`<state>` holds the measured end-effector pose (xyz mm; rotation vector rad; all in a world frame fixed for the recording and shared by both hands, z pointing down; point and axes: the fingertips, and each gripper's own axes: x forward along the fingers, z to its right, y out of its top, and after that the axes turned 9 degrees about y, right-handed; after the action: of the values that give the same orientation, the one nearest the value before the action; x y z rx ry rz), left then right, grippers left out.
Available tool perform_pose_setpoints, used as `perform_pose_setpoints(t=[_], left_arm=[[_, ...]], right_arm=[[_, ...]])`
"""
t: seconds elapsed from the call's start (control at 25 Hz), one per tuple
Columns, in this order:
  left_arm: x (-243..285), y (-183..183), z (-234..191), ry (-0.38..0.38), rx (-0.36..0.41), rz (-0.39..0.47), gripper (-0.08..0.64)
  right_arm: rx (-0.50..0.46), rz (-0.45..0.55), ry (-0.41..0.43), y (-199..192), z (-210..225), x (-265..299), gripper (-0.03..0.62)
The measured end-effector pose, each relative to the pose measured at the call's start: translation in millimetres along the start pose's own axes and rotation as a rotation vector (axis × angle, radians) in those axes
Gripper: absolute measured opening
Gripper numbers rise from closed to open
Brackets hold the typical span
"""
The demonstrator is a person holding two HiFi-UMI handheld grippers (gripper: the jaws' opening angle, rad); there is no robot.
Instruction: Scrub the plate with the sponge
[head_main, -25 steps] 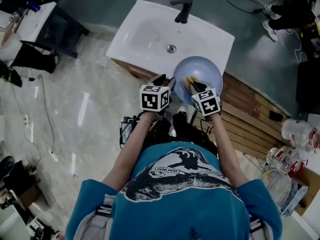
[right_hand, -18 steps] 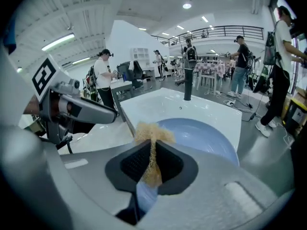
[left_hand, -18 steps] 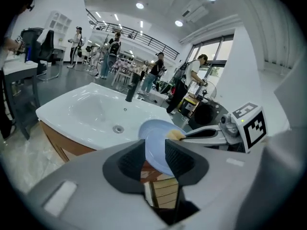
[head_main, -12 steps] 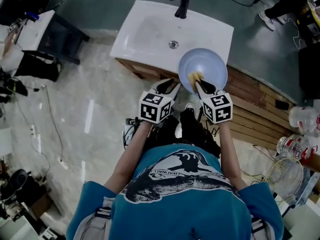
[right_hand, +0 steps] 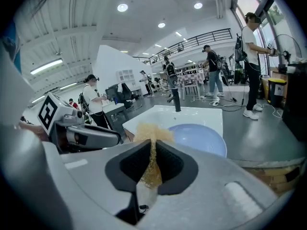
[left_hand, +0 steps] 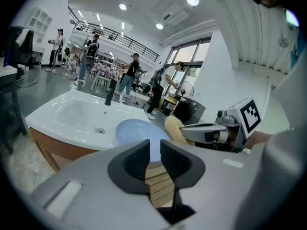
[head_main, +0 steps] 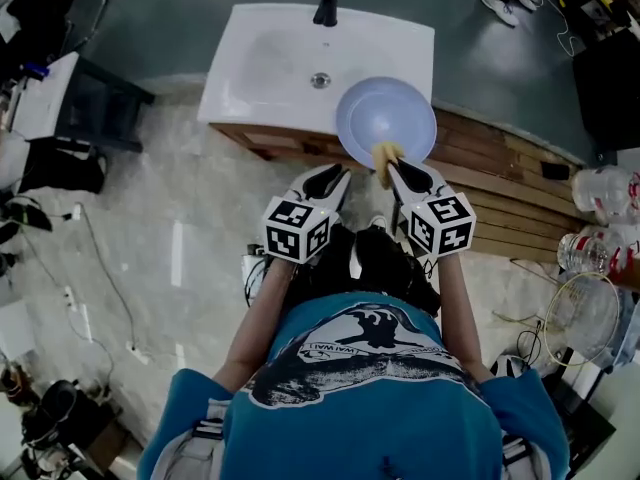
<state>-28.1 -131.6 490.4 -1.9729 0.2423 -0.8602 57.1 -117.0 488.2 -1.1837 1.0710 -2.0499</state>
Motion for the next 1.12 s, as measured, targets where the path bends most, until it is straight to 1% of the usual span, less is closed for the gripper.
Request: perform_pose_setpoints(t=[0.36, 0.56, 0.72, 0.92, 1.12], left_arm=[[-5.6, -6.0, 25.3, -0.034, 0.038, -0.003, 0.040], [-8.8, -13.7, 51.2, -0.052, 0.066, -0.004, 0.020], [-16.7, -24.2, 79.1, -0.062, 0.079, -0.006, 0.014], [-29.2, -35.6, 115.6, -0.093, 0.109, -0.020, 0.014], [-48.1, -49.9, 143.5, -0.105, 0.125, -0.032, 0.014]], right_arm=[[0.028, -0.008, -0.006, -13.2, -3.0, -22.4, 0.034], [0.034, 0.005, 0.000, -24.4, -6.3, -42.7, 0.034], [0.045, 0.037, 0.003, -36.8, -11.9, -69.9, 0.034], [0.091, 0.103, -0.007, -46.7, -13.0, -105.8, 0.034], [0.117, 0.147, -0.013, -61.0, -24.5, -136.1, 0.034]])
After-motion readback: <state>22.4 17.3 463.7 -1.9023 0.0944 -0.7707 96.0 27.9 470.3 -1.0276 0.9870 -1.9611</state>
